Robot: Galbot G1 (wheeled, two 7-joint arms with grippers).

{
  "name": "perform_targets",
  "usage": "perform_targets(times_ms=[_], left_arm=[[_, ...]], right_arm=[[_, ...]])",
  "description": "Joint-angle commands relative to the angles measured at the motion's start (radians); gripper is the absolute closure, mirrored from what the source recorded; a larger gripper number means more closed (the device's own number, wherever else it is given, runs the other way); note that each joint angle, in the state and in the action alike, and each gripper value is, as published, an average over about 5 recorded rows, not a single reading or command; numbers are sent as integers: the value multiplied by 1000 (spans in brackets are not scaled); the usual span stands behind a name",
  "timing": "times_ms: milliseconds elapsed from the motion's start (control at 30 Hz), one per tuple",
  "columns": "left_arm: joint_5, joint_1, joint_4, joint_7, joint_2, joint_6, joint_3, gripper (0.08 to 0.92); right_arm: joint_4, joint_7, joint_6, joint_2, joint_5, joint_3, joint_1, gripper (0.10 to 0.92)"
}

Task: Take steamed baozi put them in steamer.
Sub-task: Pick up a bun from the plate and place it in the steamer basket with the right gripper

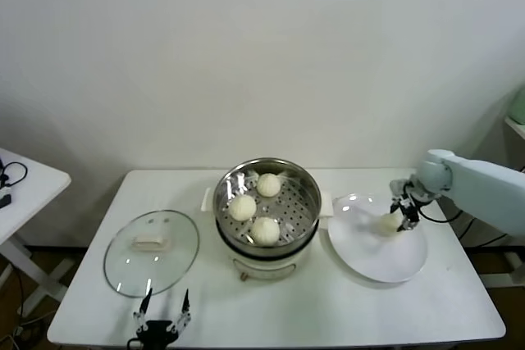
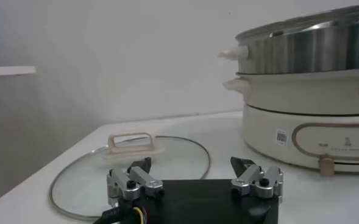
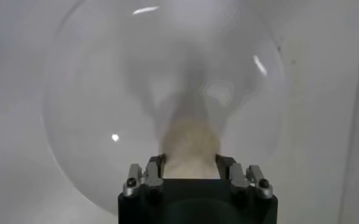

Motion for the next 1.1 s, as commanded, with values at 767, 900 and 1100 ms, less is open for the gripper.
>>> perform_targets(times_ms=[767,900,1100], left_arm=[[-15,-4,-30,6,-13,15,3,177],[-19,-6,-31,7,-10,18,-2,177],[-21,-7,-28,7,-10,17,-7,177]], right_arm=[[438,71,-222,254,564,-145,499,465],[388,93,-224,283,474,-120,389,465],[351,111,-222,296,372,-109,258,465]])
